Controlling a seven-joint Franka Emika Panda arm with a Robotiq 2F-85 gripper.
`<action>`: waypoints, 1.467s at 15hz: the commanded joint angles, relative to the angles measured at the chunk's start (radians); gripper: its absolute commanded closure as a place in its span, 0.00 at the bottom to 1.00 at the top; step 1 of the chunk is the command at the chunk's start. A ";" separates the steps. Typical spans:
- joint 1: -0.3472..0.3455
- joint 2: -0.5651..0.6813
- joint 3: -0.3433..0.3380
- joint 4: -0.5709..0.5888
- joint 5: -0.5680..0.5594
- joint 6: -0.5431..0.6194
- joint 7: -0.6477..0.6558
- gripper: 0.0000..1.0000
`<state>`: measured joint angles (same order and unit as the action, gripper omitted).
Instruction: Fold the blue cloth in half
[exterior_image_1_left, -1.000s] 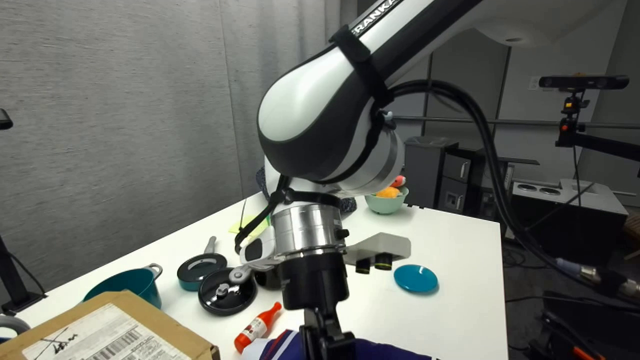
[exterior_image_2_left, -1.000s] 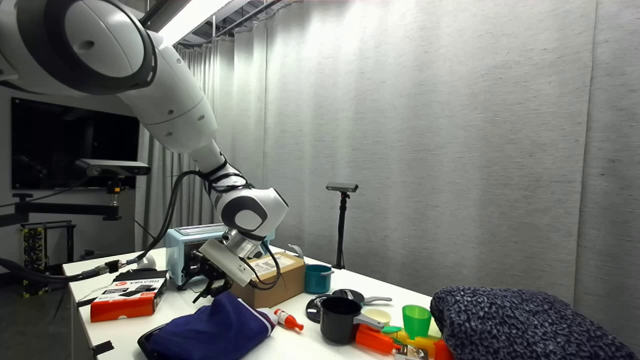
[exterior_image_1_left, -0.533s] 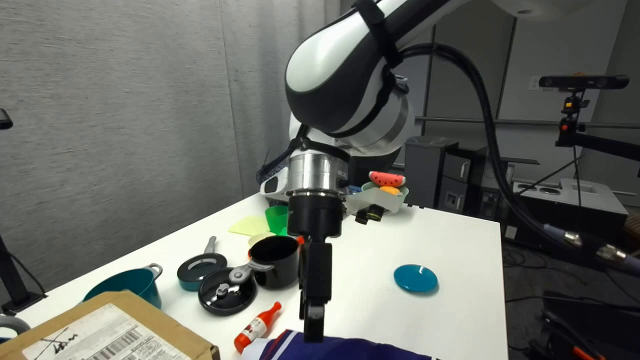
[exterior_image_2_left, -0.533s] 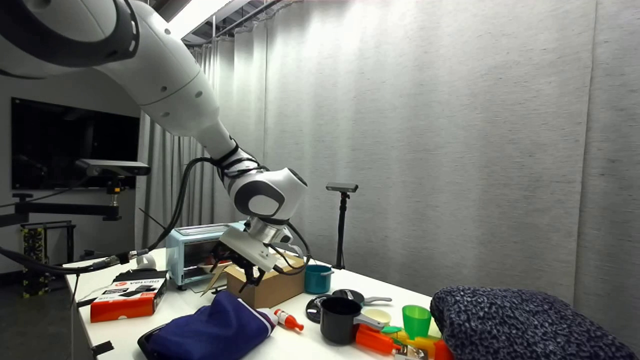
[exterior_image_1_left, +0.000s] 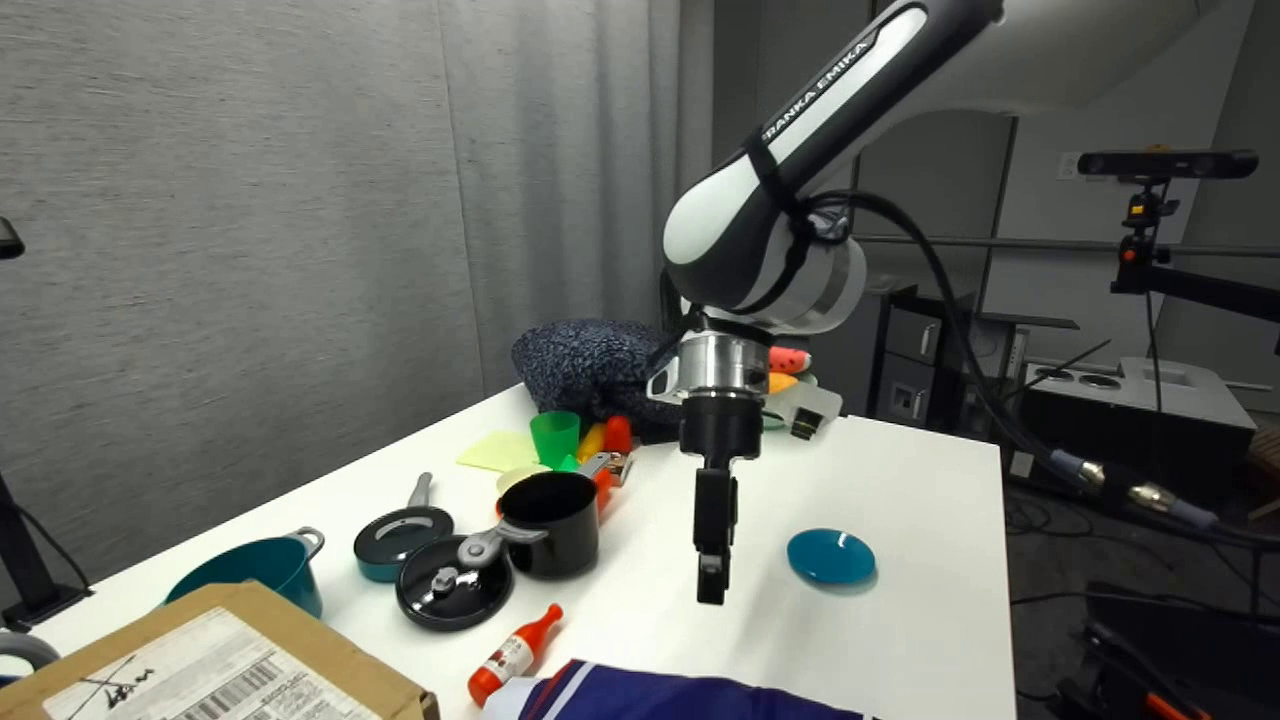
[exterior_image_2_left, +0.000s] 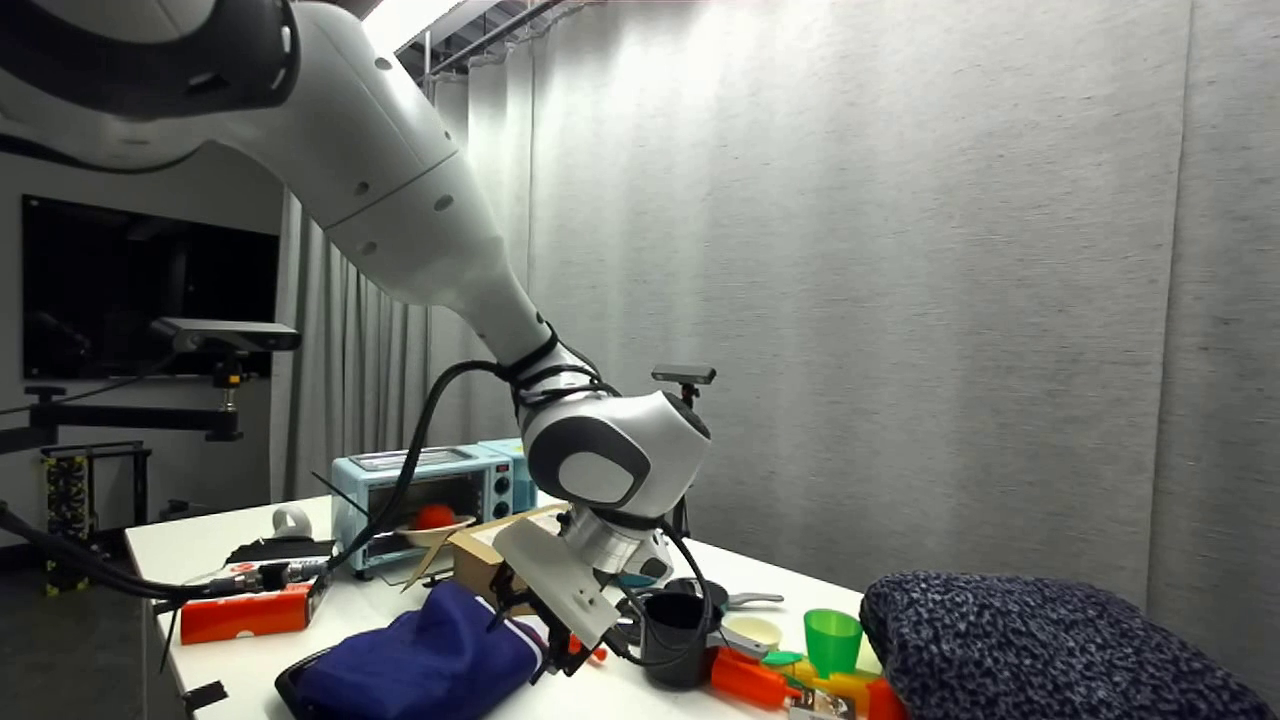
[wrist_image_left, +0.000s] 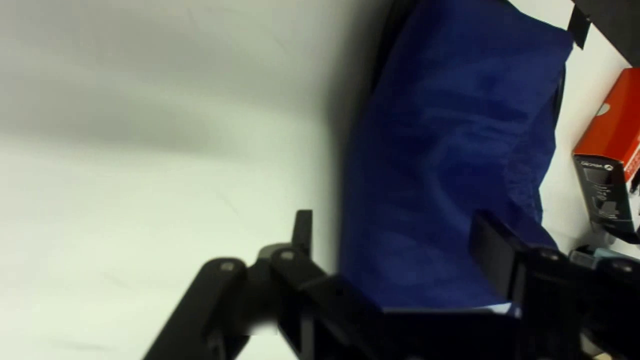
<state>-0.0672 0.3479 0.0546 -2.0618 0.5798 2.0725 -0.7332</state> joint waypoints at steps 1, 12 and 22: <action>-0.031 0.015 -0.011 -0.013 -0.023 0.005 0.021 0.51; -0.047 0.047 0.051 -0.046 0.023 0.009 -0.088 1.00; -0.007 0.086 0.120 0.004 0.051 -0.004 -0.117 1.00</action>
<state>-0.0941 0.3989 0.1471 -2.1071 0.5953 2.0822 -0.8314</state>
